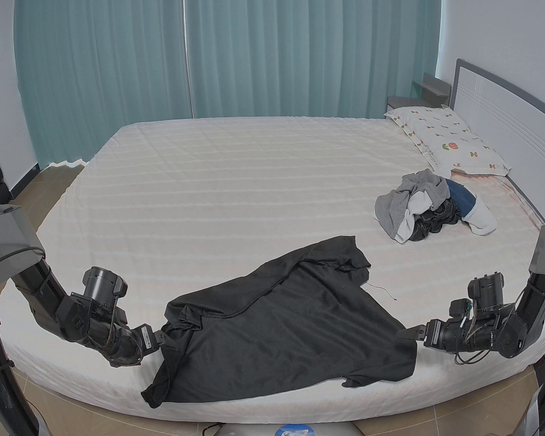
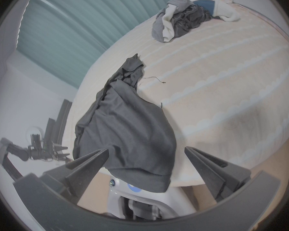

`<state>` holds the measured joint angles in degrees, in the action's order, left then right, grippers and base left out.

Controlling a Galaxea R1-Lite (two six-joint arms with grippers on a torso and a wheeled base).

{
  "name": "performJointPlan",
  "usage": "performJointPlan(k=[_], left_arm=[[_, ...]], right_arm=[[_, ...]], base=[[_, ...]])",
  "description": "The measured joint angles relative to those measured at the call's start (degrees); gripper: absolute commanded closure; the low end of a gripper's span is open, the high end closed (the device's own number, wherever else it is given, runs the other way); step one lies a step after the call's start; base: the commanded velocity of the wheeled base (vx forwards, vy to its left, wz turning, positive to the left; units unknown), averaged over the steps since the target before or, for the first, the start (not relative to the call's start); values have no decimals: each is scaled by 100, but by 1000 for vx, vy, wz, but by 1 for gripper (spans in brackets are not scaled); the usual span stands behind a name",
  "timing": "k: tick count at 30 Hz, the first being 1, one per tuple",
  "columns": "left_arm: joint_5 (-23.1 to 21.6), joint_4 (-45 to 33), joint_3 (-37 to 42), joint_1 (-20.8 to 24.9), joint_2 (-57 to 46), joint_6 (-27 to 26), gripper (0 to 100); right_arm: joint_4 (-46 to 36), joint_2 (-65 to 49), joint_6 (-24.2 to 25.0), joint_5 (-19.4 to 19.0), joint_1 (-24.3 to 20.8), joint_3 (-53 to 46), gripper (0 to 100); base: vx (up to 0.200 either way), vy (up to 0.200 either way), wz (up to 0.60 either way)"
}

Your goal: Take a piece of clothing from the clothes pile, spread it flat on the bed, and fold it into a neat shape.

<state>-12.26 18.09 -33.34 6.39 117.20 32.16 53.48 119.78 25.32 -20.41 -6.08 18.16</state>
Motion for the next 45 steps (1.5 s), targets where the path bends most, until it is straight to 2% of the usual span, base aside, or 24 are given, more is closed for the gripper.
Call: performJointPlan(k=[6,11,12,18,21,25,31,38,39,45], left_arm=[[-1262,741,171,-352,-116,391,0],[-1609,1930,580,-657,-196,446,0],[-1642,2247,702,-701,-196,446,100],[-1762,4374,1469,-820,-56,521,100],[-1812,5121,1843,-825,79,588,100],[-1830,5409,2131,-759,236,627,100],[-1693,5442,2204,-523,380,627,100],[-1609,5449,2155,-413,444,816,100],[-1612,5449,2144,-411,449,889,0],[-1618,5453,2131,-394,463,976,0]], right_arm=[[608,127,629,24,-122,-17,0],[769,146,755,40,-172,-28,0],[783,144,766,46,-179,-26,0],[831,102,788,111,-212,22,0],[851,59,820,311,-240,24,0],[870,11,1014,550,-276,-41,0],[944,39,1855,574,-286,-91,0],[1535,227,1959,561,-301,-249,0],[1580,265,1961,561,-306,-266,0],[1769,500,1976,561,-323,-301,0]], base=[[0,0,0],[0,0,0],[0,0,0],[0,0,0],[0,0,0],[0,0,0],[0,0,0],[0,0,0],[0,0,0],[0,0,0]])
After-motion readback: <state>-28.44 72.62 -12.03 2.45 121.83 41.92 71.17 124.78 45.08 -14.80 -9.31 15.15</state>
